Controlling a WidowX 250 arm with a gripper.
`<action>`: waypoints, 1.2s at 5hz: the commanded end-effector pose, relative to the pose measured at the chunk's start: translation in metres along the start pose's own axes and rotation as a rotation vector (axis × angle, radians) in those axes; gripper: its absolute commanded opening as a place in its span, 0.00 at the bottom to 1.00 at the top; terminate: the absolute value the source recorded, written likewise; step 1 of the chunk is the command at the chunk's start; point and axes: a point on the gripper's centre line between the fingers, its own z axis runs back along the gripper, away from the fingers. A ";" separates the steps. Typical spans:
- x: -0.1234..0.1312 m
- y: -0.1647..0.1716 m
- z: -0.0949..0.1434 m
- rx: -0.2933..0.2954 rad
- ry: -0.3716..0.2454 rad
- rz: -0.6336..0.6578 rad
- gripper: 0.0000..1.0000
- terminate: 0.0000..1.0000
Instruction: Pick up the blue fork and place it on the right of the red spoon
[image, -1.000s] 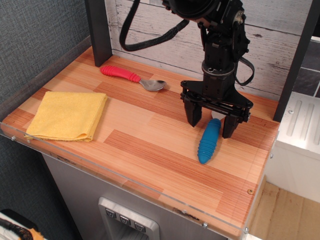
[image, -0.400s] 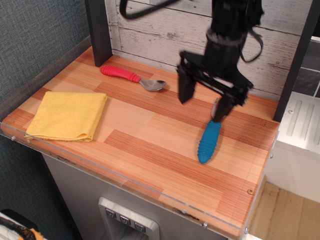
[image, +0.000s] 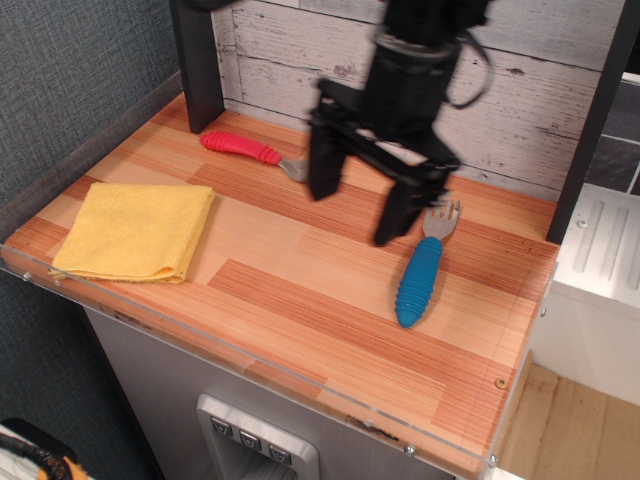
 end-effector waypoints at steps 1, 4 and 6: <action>-0.070 -0.004 0.031 -0.110 0.000 0.077 1.00 0.00; -0.135 -0.045 0.040 -0.209 -0.058 0.354 1.00 0.00; -0.146 -0.057 0.046 -0.228 -0.051 0.382 1.00 1.00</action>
